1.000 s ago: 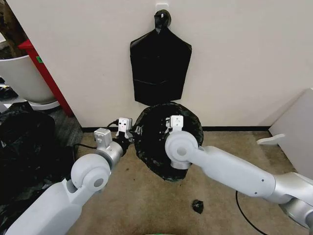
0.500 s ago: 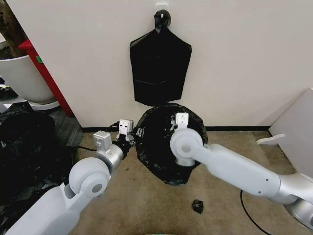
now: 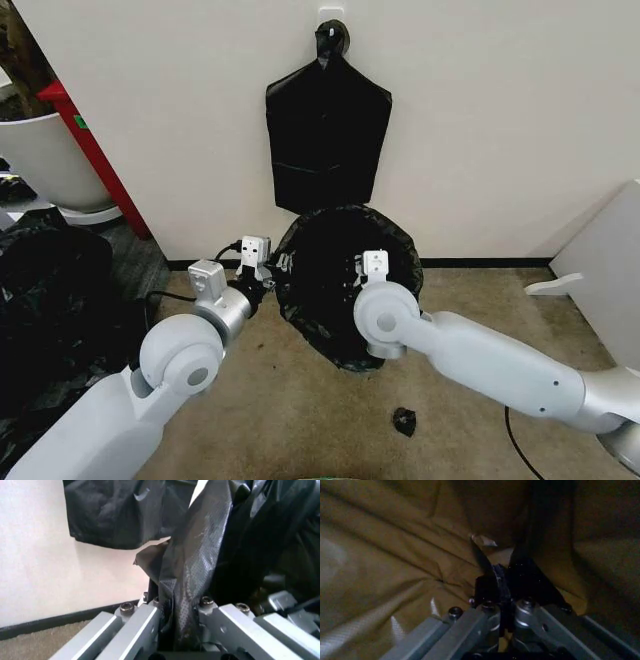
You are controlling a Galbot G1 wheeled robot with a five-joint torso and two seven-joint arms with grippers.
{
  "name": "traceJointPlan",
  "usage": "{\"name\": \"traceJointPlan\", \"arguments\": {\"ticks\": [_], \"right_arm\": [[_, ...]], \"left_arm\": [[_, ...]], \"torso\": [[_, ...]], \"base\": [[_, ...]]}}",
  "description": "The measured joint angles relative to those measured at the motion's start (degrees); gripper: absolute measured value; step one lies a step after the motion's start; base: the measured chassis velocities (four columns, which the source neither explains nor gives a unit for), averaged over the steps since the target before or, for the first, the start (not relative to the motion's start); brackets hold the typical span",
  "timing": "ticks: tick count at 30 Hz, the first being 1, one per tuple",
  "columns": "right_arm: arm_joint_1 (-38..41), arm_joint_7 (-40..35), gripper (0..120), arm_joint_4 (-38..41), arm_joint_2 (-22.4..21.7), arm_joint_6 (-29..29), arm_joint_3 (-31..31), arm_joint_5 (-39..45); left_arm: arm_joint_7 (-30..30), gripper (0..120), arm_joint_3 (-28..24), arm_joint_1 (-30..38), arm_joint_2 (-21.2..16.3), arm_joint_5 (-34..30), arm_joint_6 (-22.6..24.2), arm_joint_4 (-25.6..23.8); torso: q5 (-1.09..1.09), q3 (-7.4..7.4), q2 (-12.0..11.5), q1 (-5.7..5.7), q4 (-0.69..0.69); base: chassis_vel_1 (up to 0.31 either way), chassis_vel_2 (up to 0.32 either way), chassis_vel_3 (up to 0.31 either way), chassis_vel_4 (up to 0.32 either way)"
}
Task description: Place the garbage bag over the trash bin.
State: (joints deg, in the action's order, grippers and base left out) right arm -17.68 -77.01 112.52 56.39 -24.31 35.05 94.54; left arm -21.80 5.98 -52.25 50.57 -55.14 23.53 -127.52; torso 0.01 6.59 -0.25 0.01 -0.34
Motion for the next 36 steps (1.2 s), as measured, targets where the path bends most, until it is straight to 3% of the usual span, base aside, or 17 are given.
{"name": "traceJointPlan", "arguments": {"ticks": [15, 36], "right_arm": [[3.0, -0.69, 0, 2.1, 1.59, 0.51, -0.14, 2.48], [3.09, 0.71, 0, -3.98, 3.5, -0.16, -1.32, -0.13]], "left_arm": [[0.79, 1, -0.58, -1.14, -0.09, 2.04, -0.1, -0.34], [3.44, 1, 0.76, -6.44, -1.24, 3.22, -0.26, -5.29]], "torso": [[-0.02, 0.0, 0.0, 0.0, 0.01], [0.0, 0.0, 0.0, 0.0, 0.0]], "base": [[0.0, 0.0, 0.0, 0.0], [0.0, 0.0, 0.0, 0.0]]}}
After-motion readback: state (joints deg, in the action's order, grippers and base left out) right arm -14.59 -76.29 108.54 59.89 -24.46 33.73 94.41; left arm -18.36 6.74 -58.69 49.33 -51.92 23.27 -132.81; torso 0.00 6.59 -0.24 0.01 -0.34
